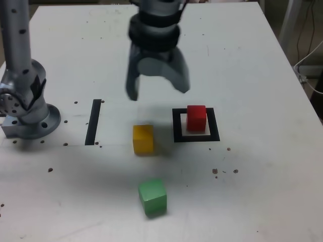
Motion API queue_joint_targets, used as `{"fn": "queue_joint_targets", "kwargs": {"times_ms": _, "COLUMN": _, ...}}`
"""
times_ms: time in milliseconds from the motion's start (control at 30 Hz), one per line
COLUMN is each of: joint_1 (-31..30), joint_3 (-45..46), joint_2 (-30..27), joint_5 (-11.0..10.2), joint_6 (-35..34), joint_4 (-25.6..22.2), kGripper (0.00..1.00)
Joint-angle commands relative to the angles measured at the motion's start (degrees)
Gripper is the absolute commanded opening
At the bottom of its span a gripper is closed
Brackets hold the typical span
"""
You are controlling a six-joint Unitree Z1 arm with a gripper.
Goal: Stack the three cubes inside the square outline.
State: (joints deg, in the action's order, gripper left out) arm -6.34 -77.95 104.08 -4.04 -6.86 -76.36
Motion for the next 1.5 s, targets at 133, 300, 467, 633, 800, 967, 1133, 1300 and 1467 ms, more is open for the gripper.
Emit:
{"fn": "queue_joint_targets", "kwargs": {"times_ms": 133, "joint_1": -6.33, "joint_3": 4.12, "joint_2": -1.1, "joint_5": 2.73, "joint_6": -5.03, "joint_4": 0.78, "kGripper": 0.99}}
{"fn": "queue_joint_targets", "kwargs": {"times_ms": 300, "joint_1": -9.49, "joint_3": 6.03, "joint_2": -0.12, "joint_5": 5.63, "joint_6": -6.91, "joint_4": 2.79, "kGripper": 0.99}}
{"fn": "queue_joint_targets", "kwargs": {"times_ms": 467, "joint_1": -9.82, "joint_3": 7.37, "joint_2": 1.08, "joint_5": 7.0, "joint_6": -7.02, "joint_4": 4.05, "kGripper": 0.98}}
{"fn": "queue_joint_targets", "kwargs": {"times_ms": 633, "joint_1": -9.83, "joint_3": 8.12, "joint_2": 2.43, "joint_5": 7.56, "joint_6": -6.79, "joint_4": 5.1, "kGripper": 0.97}}
{"fn": "queue_joint_targets", "kwargs": {"times_ms": 800, "joint_1": -9.76, "joint_3": 9.49, "joint_2": 3.28, "joint_5": 8.02, "joint_6": -6.32, "joint_4": 6.69, "kGripper": 0.95}}
{"fn": "queue_joint_targets", "kwargs": {"times_ms": 967, "joint_1": -9.31, "joint_3": 10.82, "joint_2": 4.37, "joint_5": 8.67, "joint_6": -5.1, "joint_4": 8.42, "kGripper": 0.93}}
{"fn": "queue_joint_targets", "kwargs": {"times_ms": 1133, "joint_1": -8.75, "joint_3": 11.12, "joint_2": 5.72, "joint_5": 9.39, "joint_6": -3.65, "joint_4": 9.58, "kGripper": 0.92}}
{"fn": "queue_joint_targets", "kwargs": {"times_ms": 1300, "joint_1": -8.08, "joint_3": 10.64, "joint_2": 7.29, "joint_5": 9.83, "joint_6": -2.38, "joint_4": 10.14, "kGripper": 0.89}}
{"fn": "queue_joint_targets", "kwargs": {"times_ms": 1467, "joint_1": -7.13, "joint_3": 10.43, "joint_2": 8.17, "joint_5": 10.03, "joint_6": -1.59, "joint_4": 10.4, "kGripper": 0.8}}
